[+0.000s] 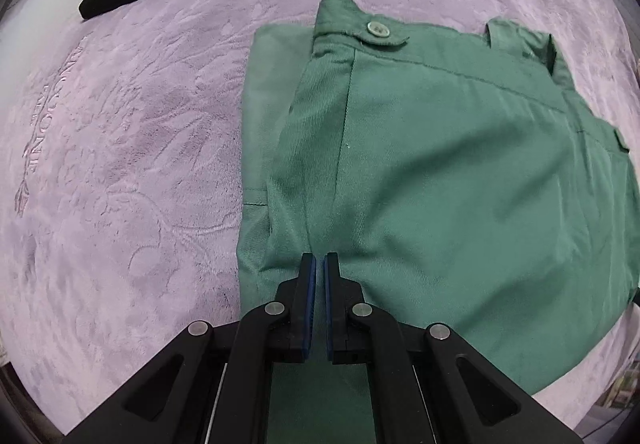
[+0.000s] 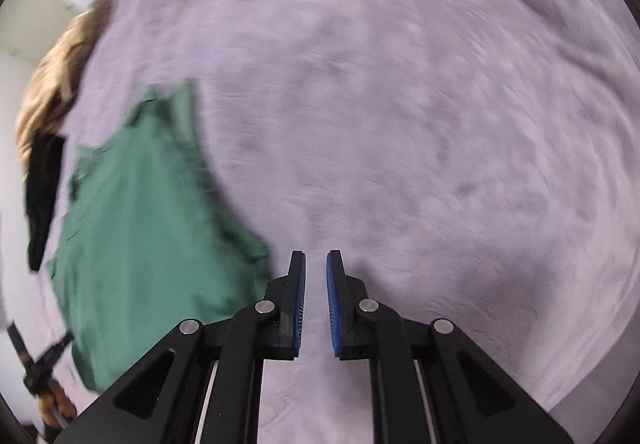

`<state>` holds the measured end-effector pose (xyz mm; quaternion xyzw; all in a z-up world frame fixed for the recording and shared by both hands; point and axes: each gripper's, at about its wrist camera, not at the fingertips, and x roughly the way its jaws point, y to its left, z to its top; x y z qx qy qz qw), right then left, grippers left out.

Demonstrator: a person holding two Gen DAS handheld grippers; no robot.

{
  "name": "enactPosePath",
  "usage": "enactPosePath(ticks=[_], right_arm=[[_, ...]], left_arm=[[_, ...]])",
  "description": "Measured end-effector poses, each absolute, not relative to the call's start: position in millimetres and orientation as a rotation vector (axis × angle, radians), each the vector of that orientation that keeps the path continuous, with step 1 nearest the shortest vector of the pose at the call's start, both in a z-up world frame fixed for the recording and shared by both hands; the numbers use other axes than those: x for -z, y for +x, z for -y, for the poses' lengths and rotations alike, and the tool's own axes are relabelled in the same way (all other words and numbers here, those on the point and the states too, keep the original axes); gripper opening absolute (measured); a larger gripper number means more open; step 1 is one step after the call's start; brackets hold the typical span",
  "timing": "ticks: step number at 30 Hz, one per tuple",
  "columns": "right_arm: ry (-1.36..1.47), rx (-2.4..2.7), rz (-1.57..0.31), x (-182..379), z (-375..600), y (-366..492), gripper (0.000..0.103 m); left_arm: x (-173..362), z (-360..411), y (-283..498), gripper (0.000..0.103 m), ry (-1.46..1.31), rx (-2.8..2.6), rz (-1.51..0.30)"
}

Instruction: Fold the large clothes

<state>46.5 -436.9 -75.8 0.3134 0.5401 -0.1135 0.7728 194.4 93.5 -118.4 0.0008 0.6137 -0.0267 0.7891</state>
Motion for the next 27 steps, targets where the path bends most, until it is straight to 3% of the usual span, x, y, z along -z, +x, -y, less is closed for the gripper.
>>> enactPosePath(ticks=[4, 9, 13, 18, 20, 22, 23, 24, 27], right_arm=[[0.612, 0.103, -1.143, 66, 399, 101, 0.012], [0.537, 0.088, -1.218, 95, 375, 145, 0.012], [0.669, 0.112, -1.248, 125, 397, 147, 0.011], [0.720, 0.143, -1.251, 113, 411, 128, 0.013], [0.714, 0.121, -1.264, 105, 407, 121, 0.020], [0.701, 0.103, -1.262, 96, 399, 114, 0.047], [0.693, 0.100, -1.256, 92, 390, 115, 0.054], [0.687, 0.094, -1.251, 88, 382, 114, 0.059], [0.697, 0.061, -1.256, 79, 368, 105, 0.059]], left_arm=[[95, -93, 207, 0.004, -0.020, 0.071, -1.246], [99, -84, 246, 0.004, -0.034, 0.026, -1.218], [128, -92, 258, 0.004, -0.035, -0.035, -1.266], [134, -104, 253, 0.004, -0.059, -0.006, -1.271], [128, -105, 247, 0.004, -0.042, -0.002, -1.281], [122, -106, 239, 0.004, -0.035, -0.005, -1.282], [119, -107, 234, 0.004, -0.032, -0.009, -1.283], [116, -106, 229, 0.004, -0.031, -0.009, -1.286], [111, -101, 214, 0.004, -0.034, 0.004, -1.295]])
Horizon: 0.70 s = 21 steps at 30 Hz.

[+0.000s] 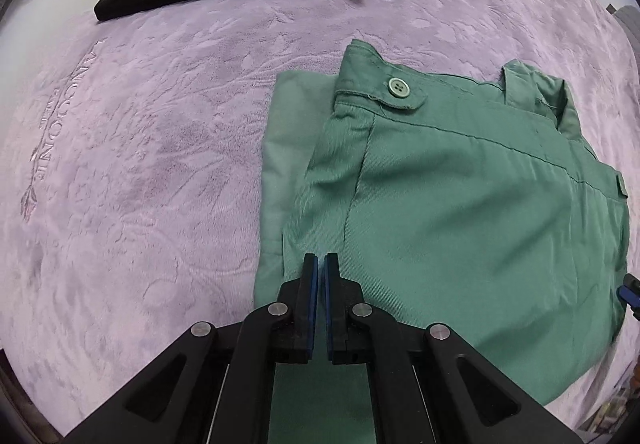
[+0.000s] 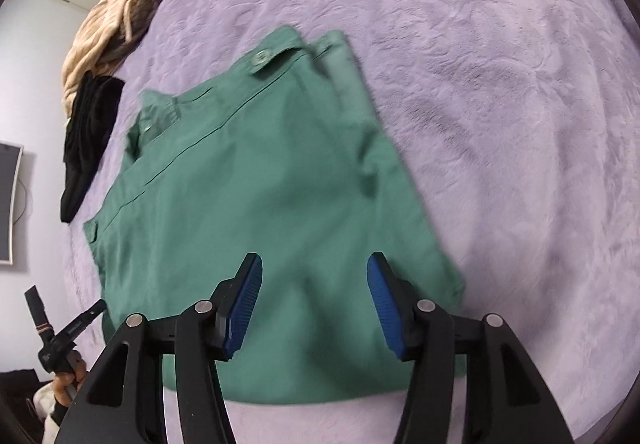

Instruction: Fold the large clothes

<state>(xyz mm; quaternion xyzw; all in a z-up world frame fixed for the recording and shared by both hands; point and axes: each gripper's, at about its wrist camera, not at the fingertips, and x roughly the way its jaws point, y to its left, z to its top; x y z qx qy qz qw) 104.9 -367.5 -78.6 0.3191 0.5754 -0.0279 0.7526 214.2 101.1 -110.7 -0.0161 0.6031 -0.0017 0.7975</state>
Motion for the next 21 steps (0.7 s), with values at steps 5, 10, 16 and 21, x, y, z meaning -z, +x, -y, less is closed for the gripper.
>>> enactPosePath(ticks=[5, 10, 16, 21], right_arm=[[0.718, 0.022, -1.277, 71, 341, 93, 0.064], [0.719, -0.010, -1.300, 69, 317, 78, 0.066], [0.714, -0.042, -1.326, 65, 292, 63, 0.072], [0.710, -0.069, -1.325, 57, 273, 52, 0.079]], left_arm=[[108, -92, 186, 0.004, -0.008, 0.007, -1.324], [107, -88, 159, 0.004, -0.025, 0.018, -1.341], [97, -84, 125, 0.102, -0.027, 0.003, -1.343], [89, -81, 104, 0.102, -0.033, 0.018, -1.353]])
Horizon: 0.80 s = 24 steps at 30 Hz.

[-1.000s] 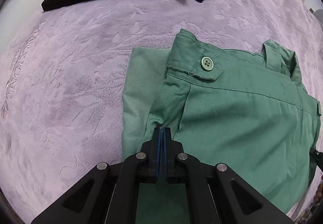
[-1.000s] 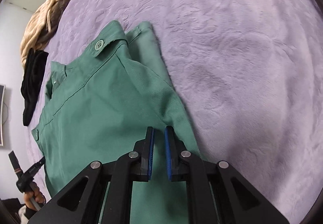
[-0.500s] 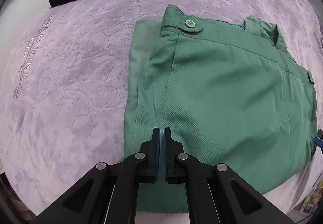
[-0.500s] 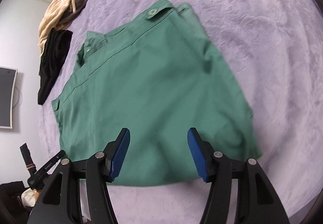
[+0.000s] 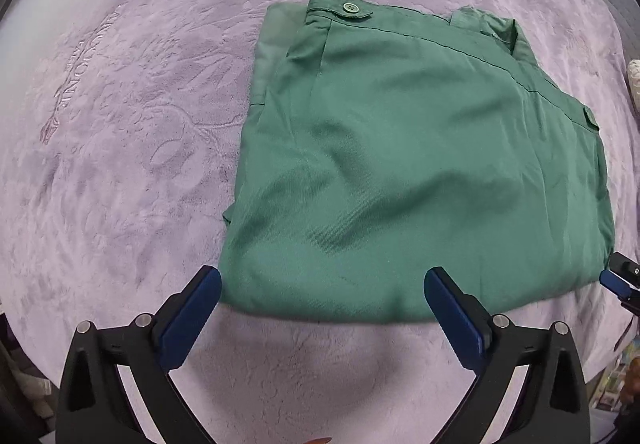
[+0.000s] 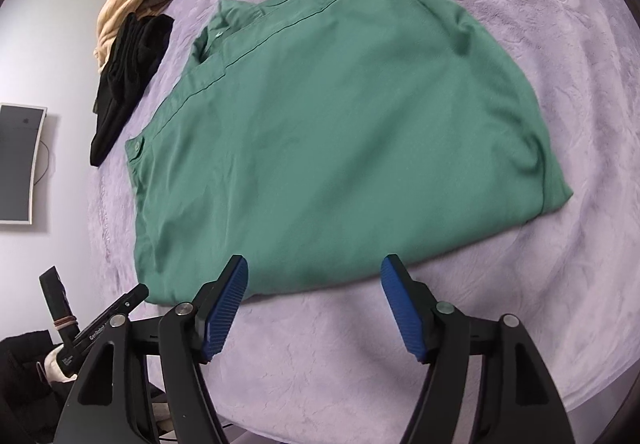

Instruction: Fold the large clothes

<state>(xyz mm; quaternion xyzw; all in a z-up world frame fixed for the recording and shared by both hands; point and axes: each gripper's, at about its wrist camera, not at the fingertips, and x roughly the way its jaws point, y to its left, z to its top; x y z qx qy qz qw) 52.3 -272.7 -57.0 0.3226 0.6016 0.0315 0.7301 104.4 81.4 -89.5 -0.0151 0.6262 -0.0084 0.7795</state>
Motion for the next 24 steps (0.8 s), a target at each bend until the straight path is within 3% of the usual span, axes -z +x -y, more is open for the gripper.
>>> enactPosePath(ticks=[1, 10, 24], right_arm=[[0.697, -0.074, -1.319, 54, 268, 50, 0.086], [0.564, -0.142, -1.310, 34, 222, 43, 0.087], [0.576, -0.186, -1.339, 34, 174, 28, 0.087]], left_arm=[[89, -79, 105, 0.102, -0.026, 0.013, -1.354], [81, -89, 97, 0.102, -0.024, 0.019, -1.381], [81, -98, 85, 0.102, 0.007, 0.048, -1.400]])
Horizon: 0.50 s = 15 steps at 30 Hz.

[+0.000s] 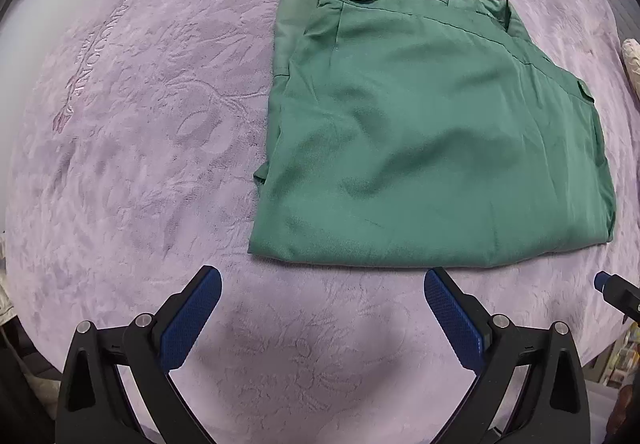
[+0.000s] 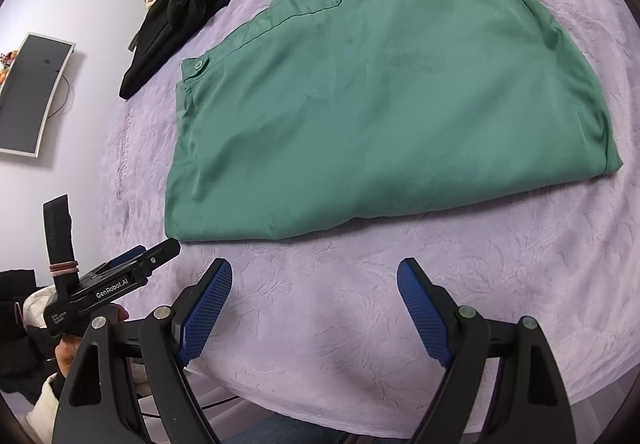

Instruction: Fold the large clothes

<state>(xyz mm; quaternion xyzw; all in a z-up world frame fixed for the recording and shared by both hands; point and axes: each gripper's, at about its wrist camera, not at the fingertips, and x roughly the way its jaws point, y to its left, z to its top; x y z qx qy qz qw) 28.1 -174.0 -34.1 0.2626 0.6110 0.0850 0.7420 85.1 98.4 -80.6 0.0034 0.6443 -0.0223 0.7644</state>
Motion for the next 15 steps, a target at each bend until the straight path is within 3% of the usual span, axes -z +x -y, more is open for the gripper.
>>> enactPosePath(ticks=[15], right_arm=[[0.765, -0.193, -1.462, 73, 141, 23, 0.087]], left_arm=[[93, -139, 71, 0.102, -0.060, 0.041, -1.418]])
